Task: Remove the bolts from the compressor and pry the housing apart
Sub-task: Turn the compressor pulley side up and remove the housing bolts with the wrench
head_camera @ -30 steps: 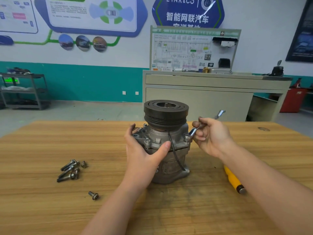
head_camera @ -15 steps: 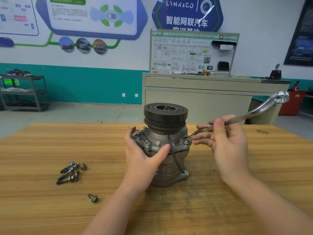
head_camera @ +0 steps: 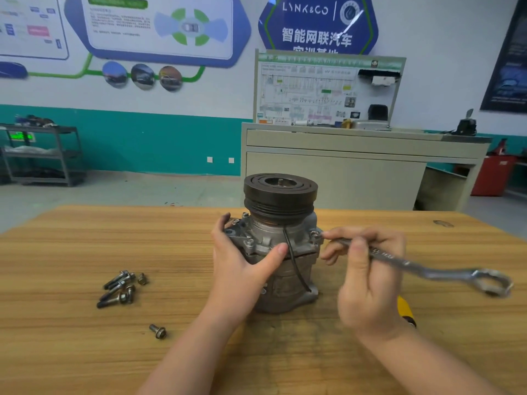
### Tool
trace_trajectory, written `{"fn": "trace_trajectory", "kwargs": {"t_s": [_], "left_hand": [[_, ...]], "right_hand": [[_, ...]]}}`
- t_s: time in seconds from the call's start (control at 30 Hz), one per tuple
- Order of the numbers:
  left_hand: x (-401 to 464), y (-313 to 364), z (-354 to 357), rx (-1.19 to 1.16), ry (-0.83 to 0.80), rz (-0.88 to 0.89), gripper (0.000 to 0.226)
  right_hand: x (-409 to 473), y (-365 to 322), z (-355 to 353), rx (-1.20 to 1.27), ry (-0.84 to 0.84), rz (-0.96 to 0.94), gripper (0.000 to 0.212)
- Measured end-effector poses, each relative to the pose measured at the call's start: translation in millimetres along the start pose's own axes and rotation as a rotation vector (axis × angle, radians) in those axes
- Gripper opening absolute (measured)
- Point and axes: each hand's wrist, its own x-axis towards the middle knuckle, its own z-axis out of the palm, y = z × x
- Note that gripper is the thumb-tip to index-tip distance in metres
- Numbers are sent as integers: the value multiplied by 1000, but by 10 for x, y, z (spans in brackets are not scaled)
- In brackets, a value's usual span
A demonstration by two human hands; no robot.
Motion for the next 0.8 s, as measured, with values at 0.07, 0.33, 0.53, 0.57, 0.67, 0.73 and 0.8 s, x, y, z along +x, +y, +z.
{"fn": "trace_trajectory", "kwargs": {"t_s": [0.07,0.33,0.53,0.57,0.67,0.73,0.8], "left_hand": [[2,1,-1,-5,-2,0,99],[11,4,2,-9,-5,-3,103],[8,19,0,-1,-5,-1,102],[9,21,6,-2,-1,0,102],[10,23,15,-11,13,1,103],[4,34,16,-21,17,5,101],[0,53,8,-26,11,18,100]], "right_hand": [[103,13,32,153,179,173,12],[615,378,54,611,403,1224,20],[676,315,-203,640,341,1226,27],[639,265,-254,448,187,1187,26],[454,131,-235,30,-206,1003,43],[363,113,-143,-100,-311,885,40],[350,178,-89,-219,-337,834,27]]}}
